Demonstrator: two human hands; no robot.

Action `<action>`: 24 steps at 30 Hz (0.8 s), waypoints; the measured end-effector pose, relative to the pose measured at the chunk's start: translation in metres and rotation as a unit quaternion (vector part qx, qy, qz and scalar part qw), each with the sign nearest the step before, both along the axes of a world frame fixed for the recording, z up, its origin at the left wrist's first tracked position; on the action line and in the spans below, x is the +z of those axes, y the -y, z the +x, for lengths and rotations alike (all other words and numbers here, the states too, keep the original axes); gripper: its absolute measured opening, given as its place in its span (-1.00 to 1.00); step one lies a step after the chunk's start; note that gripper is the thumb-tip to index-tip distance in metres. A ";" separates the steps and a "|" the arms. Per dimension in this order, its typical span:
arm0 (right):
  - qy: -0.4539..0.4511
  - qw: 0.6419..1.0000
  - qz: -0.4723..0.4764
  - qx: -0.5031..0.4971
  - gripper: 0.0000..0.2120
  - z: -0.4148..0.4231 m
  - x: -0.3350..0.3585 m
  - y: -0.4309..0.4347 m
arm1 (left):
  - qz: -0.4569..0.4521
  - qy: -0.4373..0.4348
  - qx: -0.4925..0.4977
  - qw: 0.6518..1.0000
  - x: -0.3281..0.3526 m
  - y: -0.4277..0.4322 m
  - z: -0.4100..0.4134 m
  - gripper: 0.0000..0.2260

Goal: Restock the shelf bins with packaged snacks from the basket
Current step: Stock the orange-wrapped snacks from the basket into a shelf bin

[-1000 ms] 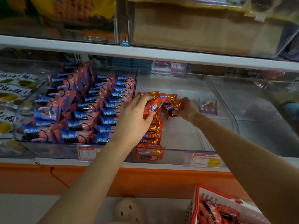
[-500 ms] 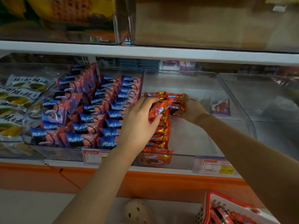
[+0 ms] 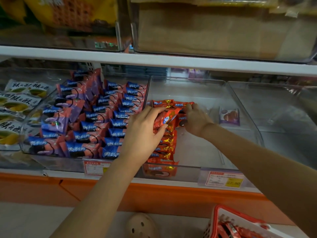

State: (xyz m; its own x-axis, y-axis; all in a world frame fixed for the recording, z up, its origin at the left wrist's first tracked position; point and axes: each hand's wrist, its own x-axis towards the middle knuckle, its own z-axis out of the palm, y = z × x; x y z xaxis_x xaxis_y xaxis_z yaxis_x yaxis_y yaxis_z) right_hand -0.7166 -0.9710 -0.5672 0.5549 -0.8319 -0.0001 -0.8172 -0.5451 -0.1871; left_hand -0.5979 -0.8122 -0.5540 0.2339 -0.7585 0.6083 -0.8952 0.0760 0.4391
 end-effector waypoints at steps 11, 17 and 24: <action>0.245 0.954 -0.013 0.173 -0.48 -0.036 0.036 -0.086 | 0.010 0.019 -0.025 0.999 0.001 -0.004 -0.001 -0.50; 0.255 0.954 0.082 0.131 -0.64 -0.044 0.048 -0.089 | -0.008 0.057 -0.052 0.997 -0.001 -0.014 -0.003 -0.66; 0.457 0.831 0.317 0.010 -0.53 -0.047 0.055 -0.105 | -0.057 -0.154 -0.050 0.985 0.017 -0.029 -0.018 -0.86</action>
State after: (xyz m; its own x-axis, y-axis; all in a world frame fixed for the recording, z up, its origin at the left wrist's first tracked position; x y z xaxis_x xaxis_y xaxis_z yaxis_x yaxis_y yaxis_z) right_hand -0.7632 -0.8656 -0.5119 0.5783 -0.8158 -0.0063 -0.1686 -0.1120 -0.9793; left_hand -0.6157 -0.7827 -0.5371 0.3489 -0.7172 0.6032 -0.7065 0.2215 0.6721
